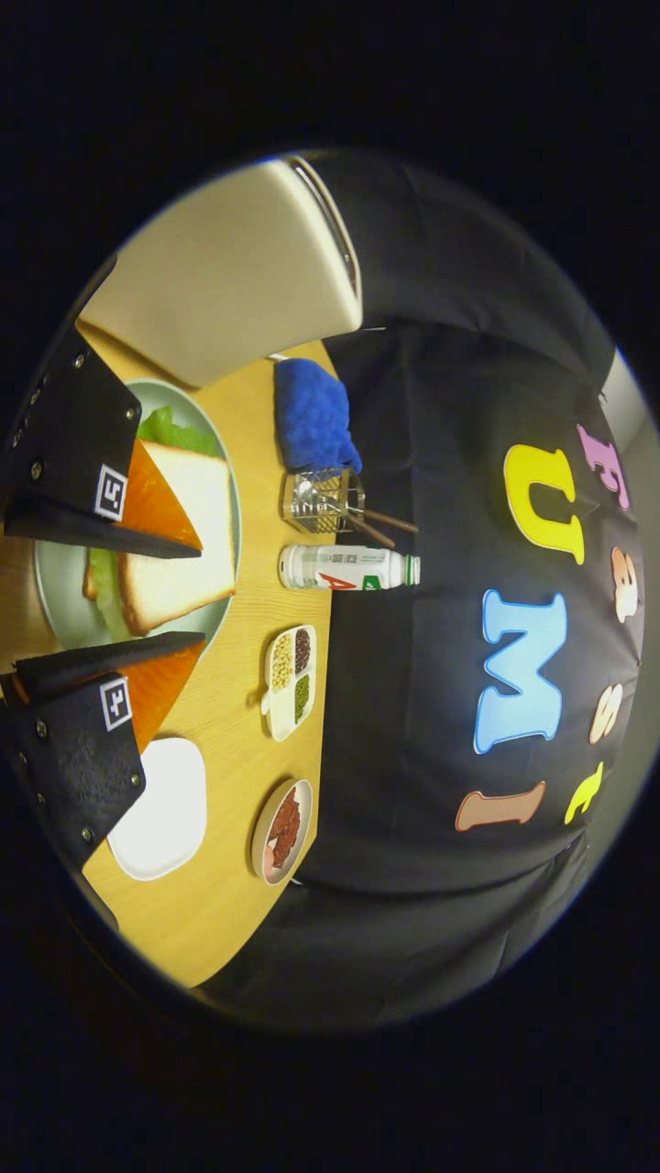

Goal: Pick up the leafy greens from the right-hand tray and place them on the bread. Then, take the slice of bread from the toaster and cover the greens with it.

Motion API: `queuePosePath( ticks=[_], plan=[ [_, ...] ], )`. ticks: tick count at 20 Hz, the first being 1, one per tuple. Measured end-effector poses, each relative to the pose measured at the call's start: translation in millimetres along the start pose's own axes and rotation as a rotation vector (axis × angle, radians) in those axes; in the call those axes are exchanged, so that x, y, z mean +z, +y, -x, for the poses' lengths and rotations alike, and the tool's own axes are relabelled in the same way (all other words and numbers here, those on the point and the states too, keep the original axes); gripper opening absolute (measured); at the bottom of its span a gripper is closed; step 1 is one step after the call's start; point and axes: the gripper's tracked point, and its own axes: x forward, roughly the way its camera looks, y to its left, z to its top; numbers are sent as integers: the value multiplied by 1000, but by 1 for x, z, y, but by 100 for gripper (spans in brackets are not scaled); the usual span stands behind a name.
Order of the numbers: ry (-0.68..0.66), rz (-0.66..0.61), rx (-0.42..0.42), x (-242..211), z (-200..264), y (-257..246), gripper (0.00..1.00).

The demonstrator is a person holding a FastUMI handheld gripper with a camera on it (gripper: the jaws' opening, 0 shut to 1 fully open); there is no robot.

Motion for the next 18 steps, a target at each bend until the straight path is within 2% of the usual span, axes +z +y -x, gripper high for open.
queuePosePath(
  ticks=[2,7,10,14,18],
  plan=[
    [7,-4,26,-3,3,2,48],
    [-69,5,80,15,20,1,48],
    [-106,16,107,26,32,-15,47],
    [-236,-82,43,54,55,-77,47],
    [-283,-88,-18,64,66,-142,47]
  ],
)
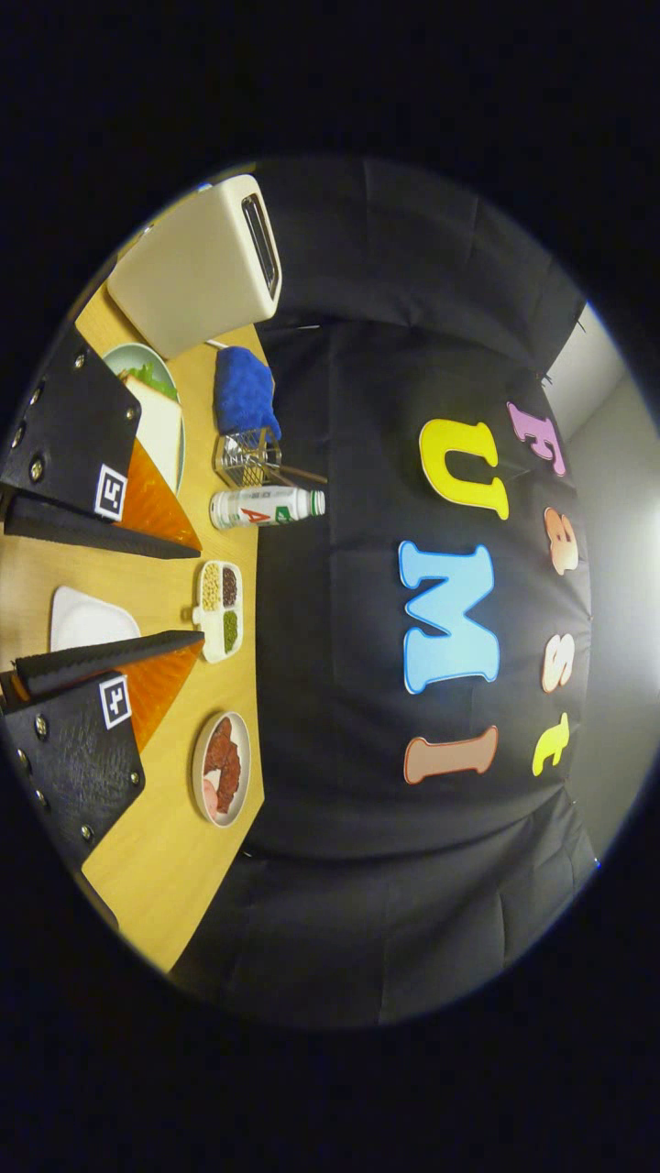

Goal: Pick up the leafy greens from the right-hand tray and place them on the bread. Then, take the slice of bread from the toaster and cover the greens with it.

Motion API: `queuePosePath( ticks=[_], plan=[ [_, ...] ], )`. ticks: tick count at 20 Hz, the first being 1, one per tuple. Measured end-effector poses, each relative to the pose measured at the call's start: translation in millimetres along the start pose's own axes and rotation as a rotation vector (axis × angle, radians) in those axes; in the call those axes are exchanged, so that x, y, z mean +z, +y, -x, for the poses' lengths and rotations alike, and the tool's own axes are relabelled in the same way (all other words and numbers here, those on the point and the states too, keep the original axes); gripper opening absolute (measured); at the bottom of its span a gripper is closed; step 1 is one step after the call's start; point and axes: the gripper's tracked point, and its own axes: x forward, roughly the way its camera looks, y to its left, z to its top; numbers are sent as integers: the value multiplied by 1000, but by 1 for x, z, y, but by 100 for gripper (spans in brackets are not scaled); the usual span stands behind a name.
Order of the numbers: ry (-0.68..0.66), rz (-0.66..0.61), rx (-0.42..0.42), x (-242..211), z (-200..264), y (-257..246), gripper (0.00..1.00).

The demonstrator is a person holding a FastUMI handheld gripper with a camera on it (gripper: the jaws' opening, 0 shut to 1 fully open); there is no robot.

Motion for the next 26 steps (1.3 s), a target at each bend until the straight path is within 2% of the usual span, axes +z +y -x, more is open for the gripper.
queuePosePath(
  ticks=[2,5,7,13,16,20,26],
  plan=[
    [-21,-1,-24,4,4,-30,47],
    [-12,42,-12,-1,7,-68,47],
    [-5,26,-19,1,13,-101,47],
    [5,-28,52,-1,32,-200,47],
    [-35,-9,38,0,42,-243,47],
    [-114,81,-20,14,40,-307,47],
    [-127,30,-3,11,42,-363,47]
  ],
)
